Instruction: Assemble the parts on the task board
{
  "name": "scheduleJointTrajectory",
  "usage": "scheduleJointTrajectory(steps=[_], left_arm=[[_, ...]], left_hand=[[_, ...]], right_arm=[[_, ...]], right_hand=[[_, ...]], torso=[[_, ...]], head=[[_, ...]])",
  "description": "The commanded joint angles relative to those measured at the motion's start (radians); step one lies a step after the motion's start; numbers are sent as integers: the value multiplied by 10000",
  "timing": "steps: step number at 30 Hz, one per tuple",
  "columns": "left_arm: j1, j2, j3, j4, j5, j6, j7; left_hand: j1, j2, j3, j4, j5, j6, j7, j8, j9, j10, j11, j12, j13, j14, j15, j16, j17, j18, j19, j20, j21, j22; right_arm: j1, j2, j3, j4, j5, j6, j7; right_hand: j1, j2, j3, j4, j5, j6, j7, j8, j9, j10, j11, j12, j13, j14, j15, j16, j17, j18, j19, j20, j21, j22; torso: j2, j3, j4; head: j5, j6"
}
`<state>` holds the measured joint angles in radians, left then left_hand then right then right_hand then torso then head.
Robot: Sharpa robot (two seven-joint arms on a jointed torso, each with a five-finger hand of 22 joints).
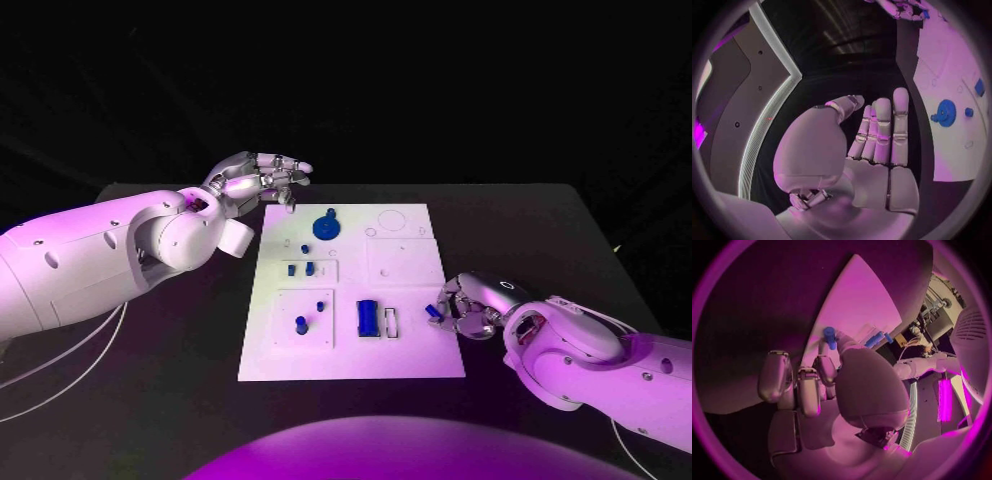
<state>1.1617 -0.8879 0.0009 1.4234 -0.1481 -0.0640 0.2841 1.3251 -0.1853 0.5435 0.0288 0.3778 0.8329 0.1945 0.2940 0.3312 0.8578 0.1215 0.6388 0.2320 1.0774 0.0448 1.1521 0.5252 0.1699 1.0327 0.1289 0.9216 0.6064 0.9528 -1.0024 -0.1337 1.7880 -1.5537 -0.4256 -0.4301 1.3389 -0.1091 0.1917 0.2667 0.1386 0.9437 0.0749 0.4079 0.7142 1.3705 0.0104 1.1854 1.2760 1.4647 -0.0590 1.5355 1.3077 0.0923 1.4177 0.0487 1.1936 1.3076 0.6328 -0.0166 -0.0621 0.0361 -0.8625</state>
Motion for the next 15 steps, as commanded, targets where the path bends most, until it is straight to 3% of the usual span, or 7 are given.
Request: scheduleJointTrajectory(steps=[1, 8, 15], left_arm=[[5, -4, 4, 29, -14, 156, 59], [5, -17, 4, 37, -14, 157, 49], [5, -8, 4, 33, -14, 154, 45]], left_hand=[[-62, 45, -26, 11, -8, -47, 2, 67, 2, -60, 23, 36, -10, -49, 8, 56, -10, 151, 23, 61, -37, -10], [-62, 45, -26, 11, -8, -47, 2, 67, 2, -60, 23, 36, -10, -49, 8, 56, -10, 151, 23, 61, -37, -10], [-62, 45, -26, 11, -8, -47, 2, 67, 2, -60, 23, 36, -10, -49, 8, 56, -10, 151, 23, 61, -37, -10]], right_arm=[[-140, 45, -93, -68, -341, 727, -386], [-165, 35, -93, 69, -391, 382, -471], [-107, -35, -85, 449, -77, -221, -438]], right_hand=[[388, 96, 400, -133, -168, 133, -34, -76, -61, 14, -134, -29, 4, 873, -69, 56, 1711, -107, 37, -43, -2, 529], [670, 54, 2009, -458, 255, 290, -165, -28, 22, 160, -264, 54, 86, 885, -174, 66, 1766, -126, 100, -150, 54, 619], [-283, -218, 3808, -844, 361, 184, -152, 228, 411, 307, -250, 94, 148, 898, -179, 79, 1823, -145, 156, -161, 91, 717]], torso=[[0, -1, -2], [-13, -11, -13], [-19, -10, 11]], head=[[4, -16], [10, -22], [2, -18]])
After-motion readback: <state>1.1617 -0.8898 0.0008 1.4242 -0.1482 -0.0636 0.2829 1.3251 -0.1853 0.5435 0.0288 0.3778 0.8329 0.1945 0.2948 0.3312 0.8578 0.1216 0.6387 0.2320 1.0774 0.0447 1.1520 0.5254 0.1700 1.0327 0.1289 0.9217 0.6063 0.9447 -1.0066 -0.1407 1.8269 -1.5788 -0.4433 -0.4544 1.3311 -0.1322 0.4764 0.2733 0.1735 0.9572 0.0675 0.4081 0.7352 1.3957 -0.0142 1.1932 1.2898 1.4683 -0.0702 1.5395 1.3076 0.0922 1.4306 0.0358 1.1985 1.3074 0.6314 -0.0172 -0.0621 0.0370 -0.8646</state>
